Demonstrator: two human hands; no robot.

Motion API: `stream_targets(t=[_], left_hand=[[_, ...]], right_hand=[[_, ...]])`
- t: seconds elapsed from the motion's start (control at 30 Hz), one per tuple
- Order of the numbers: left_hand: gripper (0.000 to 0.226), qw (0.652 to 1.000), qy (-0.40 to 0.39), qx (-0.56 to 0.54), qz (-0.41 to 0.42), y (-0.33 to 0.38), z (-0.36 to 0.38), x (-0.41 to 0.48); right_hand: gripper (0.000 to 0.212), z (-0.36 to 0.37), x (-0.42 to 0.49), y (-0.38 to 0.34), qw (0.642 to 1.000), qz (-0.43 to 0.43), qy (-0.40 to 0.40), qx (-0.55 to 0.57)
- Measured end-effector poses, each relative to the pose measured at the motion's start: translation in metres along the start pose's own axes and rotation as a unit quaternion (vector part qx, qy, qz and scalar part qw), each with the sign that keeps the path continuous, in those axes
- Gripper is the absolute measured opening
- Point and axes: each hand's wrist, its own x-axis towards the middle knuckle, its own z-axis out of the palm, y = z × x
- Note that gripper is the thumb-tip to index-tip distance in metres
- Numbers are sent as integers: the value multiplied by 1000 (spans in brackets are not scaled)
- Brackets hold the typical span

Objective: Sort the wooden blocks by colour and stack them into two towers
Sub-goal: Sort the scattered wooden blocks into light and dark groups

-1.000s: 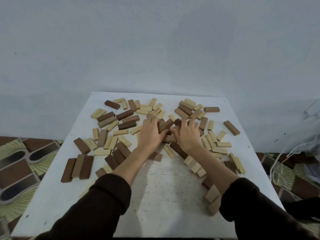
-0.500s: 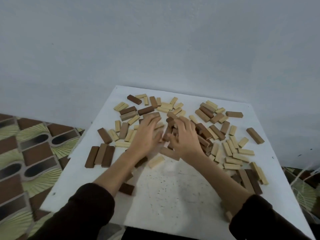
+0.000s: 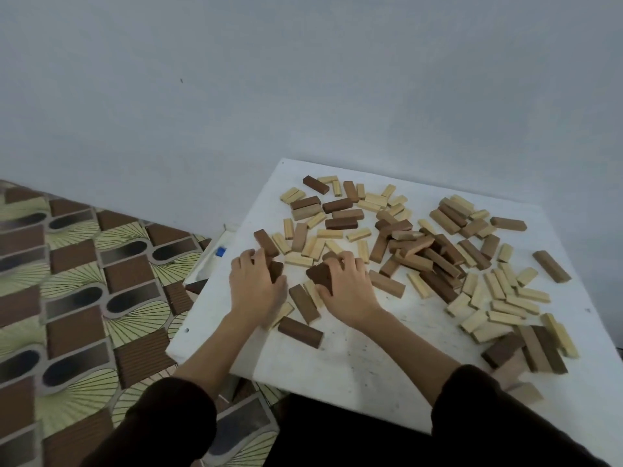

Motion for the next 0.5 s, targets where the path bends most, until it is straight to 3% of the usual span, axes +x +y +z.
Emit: stream_targets(t=[0.5], left_hand=[[70,994,51,-79,-60,16,-5,-3]], right_hand=[[61,0,5,6,994,51,45,80]])
